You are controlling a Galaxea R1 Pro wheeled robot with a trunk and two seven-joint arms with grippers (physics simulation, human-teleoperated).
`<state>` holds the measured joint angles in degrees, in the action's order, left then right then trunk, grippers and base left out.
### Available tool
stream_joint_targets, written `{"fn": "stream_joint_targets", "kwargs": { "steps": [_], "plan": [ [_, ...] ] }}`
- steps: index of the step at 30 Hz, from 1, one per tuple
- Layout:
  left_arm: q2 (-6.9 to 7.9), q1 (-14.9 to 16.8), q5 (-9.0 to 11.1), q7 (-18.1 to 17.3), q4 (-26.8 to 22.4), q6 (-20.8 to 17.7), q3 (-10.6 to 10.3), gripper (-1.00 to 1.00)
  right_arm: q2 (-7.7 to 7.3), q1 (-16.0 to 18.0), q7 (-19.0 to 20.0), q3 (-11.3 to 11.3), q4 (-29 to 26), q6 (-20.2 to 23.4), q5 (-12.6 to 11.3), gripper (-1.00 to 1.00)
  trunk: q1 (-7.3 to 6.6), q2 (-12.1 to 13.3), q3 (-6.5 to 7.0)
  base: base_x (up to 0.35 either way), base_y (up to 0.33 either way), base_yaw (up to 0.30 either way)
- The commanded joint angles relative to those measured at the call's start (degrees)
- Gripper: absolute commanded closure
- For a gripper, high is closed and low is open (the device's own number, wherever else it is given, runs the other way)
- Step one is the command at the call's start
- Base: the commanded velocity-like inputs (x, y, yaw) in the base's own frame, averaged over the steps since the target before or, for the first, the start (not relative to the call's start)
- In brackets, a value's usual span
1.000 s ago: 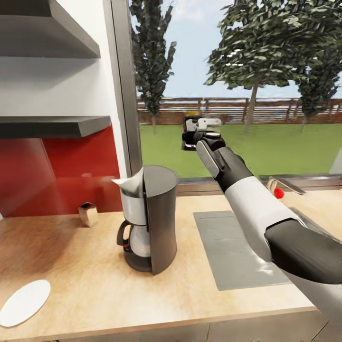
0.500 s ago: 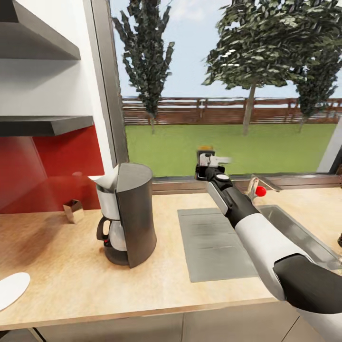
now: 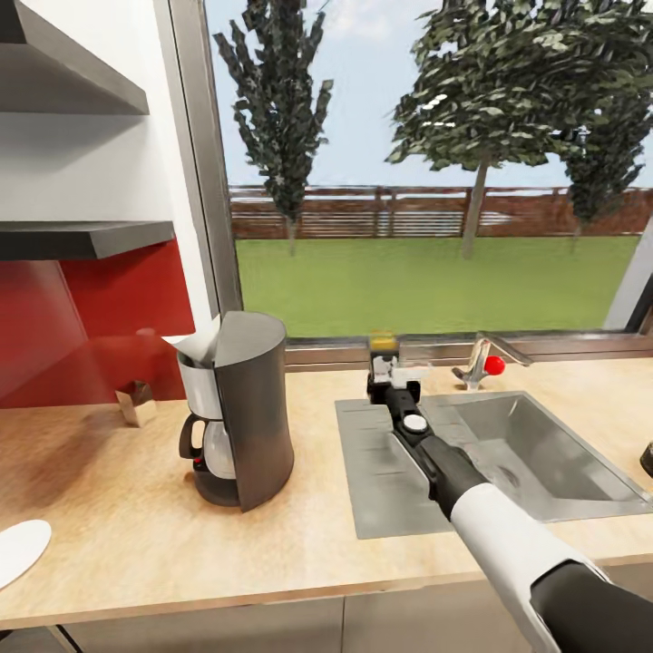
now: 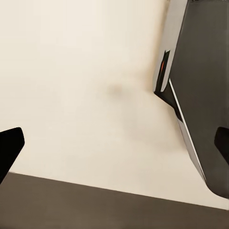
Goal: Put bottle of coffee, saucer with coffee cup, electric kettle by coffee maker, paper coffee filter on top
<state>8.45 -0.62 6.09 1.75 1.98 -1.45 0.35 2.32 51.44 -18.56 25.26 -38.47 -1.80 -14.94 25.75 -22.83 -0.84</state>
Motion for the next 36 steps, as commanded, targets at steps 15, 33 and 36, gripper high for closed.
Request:
{"fn": "stream_joint_targets", "kwargs": {
  "steps": [15,33,36],
  "plan": [
    [-0.07,0.00,0.59,0.09,-0.05,0.04,-0.07,-1.00,-0.01,-1.43,15.74,0.67,9.67,-7.29,-0.25,1.00,0.04,-0.09,-0.07,0.000,0.000,0.000],
    [-0.10,0.00,0.59,0.09,-0.05,0.04,-0.11,-1.00,0.31,-1.43,15.49,0.50,9.73,-7.26,-0.62,1.00,0.04,-0.09,-0.07,0.000,0.000,0.053],
    [-0.10,0.00,0.59,0.09,-0.05,0.04,-0.11,-1.00,0.29,-1.43,15.49,0.50,9.73,-7.26,-0.62,1.00,0.04,-0.09,-0.07,0.000,0.000,0.267]
  ]
}}
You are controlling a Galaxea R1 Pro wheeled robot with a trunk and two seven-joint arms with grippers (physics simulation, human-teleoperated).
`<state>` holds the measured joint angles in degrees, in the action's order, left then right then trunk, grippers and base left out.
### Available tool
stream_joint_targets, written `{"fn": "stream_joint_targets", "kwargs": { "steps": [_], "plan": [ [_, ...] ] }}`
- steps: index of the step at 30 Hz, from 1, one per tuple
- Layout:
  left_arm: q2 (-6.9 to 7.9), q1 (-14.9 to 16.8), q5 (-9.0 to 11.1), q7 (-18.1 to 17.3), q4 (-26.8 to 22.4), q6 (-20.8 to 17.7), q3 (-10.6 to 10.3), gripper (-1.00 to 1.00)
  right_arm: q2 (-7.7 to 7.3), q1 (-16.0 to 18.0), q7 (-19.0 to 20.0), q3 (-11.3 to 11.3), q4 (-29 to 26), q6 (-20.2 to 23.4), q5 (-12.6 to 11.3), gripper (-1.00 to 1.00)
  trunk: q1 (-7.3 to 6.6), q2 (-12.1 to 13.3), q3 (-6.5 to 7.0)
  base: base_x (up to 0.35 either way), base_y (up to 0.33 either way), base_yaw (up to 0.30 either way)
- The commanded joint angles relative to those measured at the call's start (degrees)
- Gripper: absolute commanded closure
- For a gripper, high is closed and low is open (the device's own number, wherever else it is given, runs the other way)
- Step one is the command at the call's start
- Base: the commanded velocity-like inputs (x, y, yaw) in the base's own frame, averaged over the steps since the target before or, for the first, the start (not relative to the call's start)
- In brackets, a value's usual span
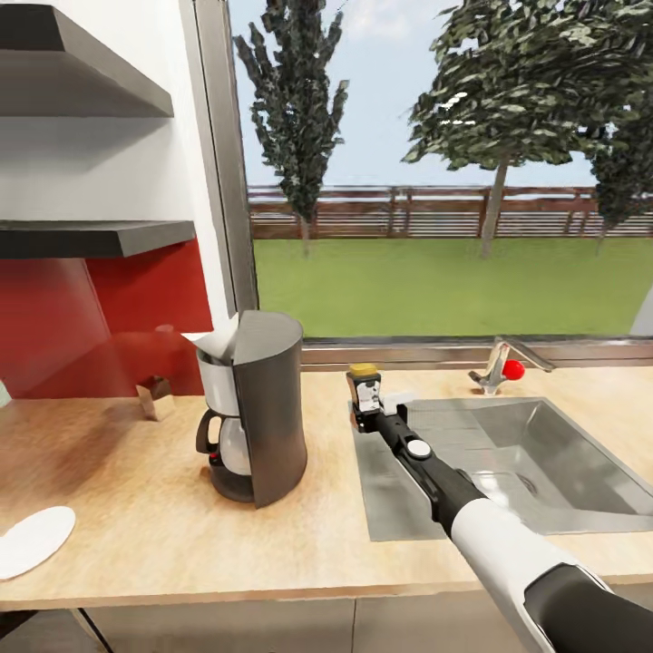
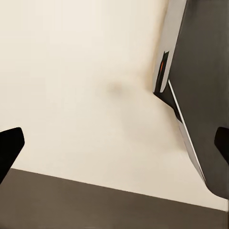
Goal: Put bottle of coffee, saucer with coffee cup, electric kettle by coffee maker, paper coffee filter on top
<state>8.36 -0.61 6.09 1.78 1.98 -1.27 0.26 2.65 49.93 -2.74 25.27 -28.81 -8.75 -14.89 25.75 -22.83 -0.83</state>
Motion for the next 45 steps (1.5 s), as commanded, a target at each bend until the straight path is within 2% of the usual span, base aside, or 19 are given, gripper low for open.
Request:
{"fn": "stream_joint_targets", "kwargs": {
  "steps": [1,20,26,31,41,45],
  "plan": [
    [-0.01,0.00,0.59,0.06,-0.05,-0.13,-0.01,-1.00,-0.03,0.08,-0.33,0.48,0.08,-0.30,-0.66,1.00,0.03,-0.09,-0.09,0.000,0.000,0.271],
    [-0.01,0.00,0.59,0.06,-0.75,-0.13,-0.01,-1.00,-0.22,0.08,-0.41,0.37,0.46,-0.96,-0.60,1.00,0.03,-0.09,-0.09,0.000,0.000,0.167],
    [-0.01,0.00,0.66,0.06,-0.79,-0.12,-0.03,-1.00,-0.23,0.08,-0.25,0.32,6.15,-6.14,-0.57,1.00,0.03,-0.09,-0.09,0.000,0.000,0.018],
    [-0.09,0.00,0.66,0.06,-0.85,0.90,-0.05,-1.00,0.19,0.08,-0.23,0.39,13.44,-14.97,-0.66,1.00,0.03,-0.09,-0.09,0.000,0.000,0.000],
    [-0.01,0.00,0.64,0.06,-0.78,1.51,0.01,-1.00,0.38,0.08,-0.10,0.51,14.05,-16.20,-0.63,1.00,0.03,-0.09,-0.09,0.113,0.045,0.000],
    [-0.01,0.00,0.63,0.06,-0.77,1.44,0.00,-1.00,1.05,0.08,-0.18,0.49,13.68,-16.21,-0.63,1.00,0.03,-0.09,-0.09,0.156,0.088,0.000]
  ]
}}
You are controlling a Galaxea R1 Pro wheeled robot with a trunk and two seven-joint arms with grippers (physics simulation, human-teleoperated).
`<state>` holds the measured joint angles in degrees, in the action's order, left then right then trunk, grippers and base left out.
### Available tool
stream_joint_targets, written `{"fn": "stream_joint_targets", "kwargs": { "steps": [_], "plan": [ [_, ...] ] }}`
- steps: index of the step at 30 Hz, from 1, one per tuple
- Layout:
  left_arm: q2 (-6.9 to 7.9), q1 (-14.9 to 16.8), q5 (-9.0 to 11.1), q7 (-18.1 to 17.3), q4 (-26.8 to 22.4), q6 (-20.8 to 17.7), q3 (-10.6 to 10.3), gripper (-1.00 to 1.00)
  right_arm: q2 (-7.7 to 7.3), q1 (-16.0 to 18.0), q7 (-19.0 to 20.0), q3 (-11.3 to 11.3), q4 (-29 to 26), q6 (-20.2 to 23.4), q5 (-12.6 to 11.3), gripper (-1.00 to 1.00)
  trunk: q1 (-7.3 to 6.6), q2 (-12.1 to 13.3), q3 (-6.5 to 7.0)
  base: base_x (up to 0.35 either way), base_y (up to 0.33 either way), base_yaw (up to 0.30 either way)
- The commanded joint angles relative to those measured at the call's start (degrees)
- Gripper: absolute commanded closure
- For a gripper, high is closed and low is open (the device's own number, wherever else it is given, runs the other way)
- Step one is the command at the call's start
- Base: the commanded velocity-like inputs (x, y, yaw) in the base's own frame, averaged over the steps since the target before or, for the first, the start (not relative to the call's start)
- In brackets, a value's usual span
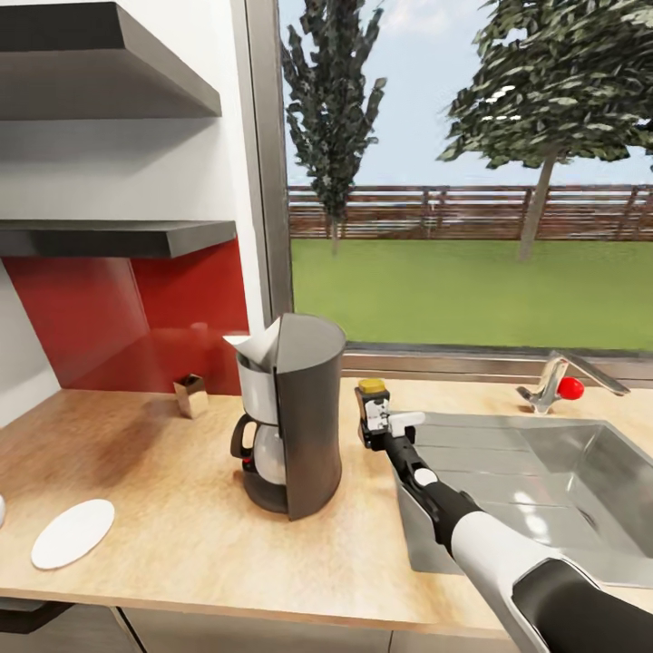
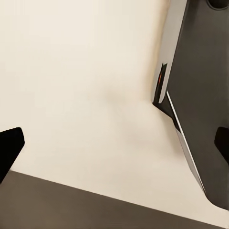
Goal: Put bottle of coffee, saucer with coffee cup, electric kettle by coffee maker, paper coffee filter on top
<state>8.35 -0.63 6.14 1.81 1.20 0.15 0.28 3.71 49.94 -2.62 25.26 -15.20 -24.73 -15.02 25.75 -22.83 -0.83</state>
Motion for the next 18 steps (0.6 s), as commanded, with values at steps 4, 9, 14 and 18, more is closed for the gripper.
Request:
{"fn": "stream_joint_targets", "kwargs": {
  "steps": [4,9,14,18],
  "plan": [
    [0.00,0.01,0.55,0.03,-0.03,0.02,-0.06,-1.00,0.18,0.07,-0.29,0.46,0.38,-0.23,-0.53,1.00,0.04,-0.09,-0.09,0.018,0.009,0.000],
    [0.20,0.01,0.54,0.03,-0.04,-0.21,-0.06,-1.00,0.59,-0.30,-0.20,0.42,3.59,-0.23,-0.53,1.00,0.04,-0.09,-0.09,0.001,0.001,0.000],
    [0.42,0.01,0.54,0.11,0.01,-0.40,-0.05,-1.00,2.58,-0.57,-0.20,0.41,6.35,-0.23,-0.53,1.00,0.04,-0.09,-0.09,0.001,0.000,0.000],
    [0.48,0.01,0.54,0.12,0.03,-0.42,-0.02,-1.00,3.08,-0.72,-0.20,0.40,6.80,-0.23,-0.53,1.00,0.04,-0.09,-0.09,0.142,0.099,0.000]
  ]
}}
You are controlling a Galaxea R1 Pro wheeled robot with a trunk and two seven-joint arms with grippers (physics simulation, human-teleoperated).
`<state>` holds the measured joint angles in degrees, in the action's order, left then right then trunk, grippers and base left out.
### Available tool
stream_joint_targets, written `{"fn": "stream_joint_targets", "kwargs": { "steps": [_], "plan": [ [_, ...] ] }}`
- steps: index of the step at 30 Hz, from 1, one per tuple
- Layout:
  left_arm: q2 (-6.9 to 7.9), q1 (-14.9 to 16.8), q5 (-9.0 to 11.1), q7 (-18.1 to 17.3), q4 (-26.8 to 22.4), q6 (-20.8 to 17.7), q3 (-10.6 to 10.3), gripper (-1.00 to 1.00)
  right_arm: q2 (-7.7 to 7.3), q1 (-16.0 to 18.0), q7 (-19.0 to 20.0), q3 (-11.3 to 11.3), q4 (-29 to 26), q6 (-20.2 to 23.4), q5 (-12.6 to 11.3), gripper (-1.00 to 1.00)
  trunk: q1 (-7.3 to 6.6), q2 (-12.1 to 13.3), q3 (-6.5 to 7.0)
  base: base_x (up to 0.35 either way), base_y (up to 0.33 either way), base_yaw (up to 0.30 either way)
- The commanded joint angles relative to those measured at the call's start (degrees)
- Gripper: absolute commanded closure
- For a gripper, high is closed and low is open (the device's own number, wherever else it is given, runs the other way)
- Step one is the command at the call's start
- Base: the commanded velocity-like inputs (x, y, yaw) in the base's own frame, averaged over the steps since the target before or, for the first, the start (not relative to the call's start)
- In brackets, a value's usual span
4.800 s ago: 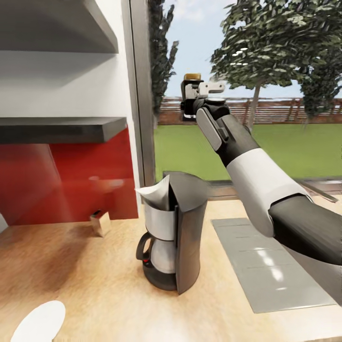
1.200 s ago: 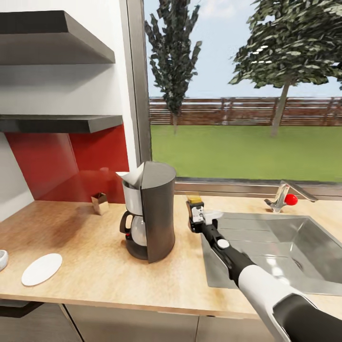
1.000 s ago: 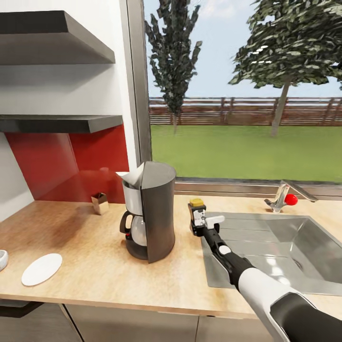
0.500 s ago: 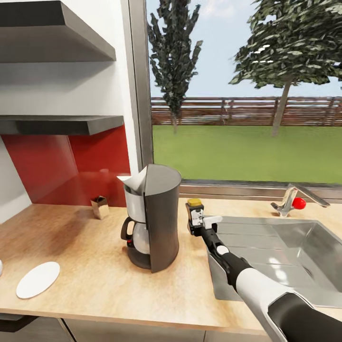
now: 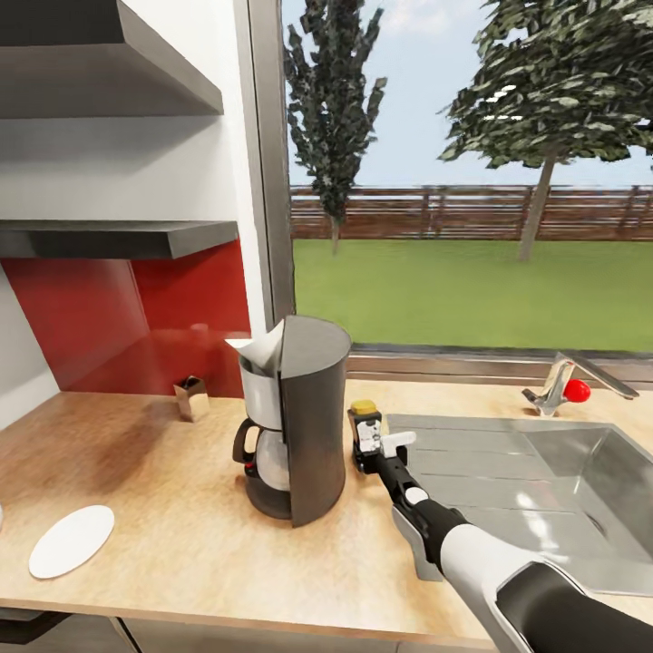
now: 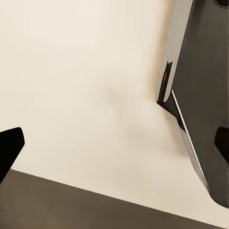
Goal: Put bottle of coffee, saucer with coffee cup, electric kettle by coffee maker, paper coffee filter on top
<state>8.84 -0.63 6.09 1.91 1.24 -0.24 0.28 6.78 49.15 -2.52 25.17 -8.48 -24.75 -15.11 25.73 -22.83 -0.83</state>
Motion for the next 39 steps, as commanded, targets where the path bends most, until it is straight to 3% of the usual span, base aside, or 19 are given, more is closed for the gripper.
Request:
{"fn": "stream_joint_targets", "kwargs": {
  "steps": [1,39],
  "plan": [
    [-0.03,0.01,0.59,0.03,-0.01,-0.03,-0.02,-1.00,0.04,0.02,-0.29,0.49,0.10,-0.21,-0.44,1.00,0.05,-0.09,-0.09,0.181,0.130,0.000],
    [-0.40,-0.01,0.50,0.03,0.00,-0.04,-0.01,-1.00,-0.44,-0.02,-0.77,0.31,0.18,-0.25,-0.51,1.00,0.05,-0.09,-0.09,0.048,0.005,0.000]
  ]
}}
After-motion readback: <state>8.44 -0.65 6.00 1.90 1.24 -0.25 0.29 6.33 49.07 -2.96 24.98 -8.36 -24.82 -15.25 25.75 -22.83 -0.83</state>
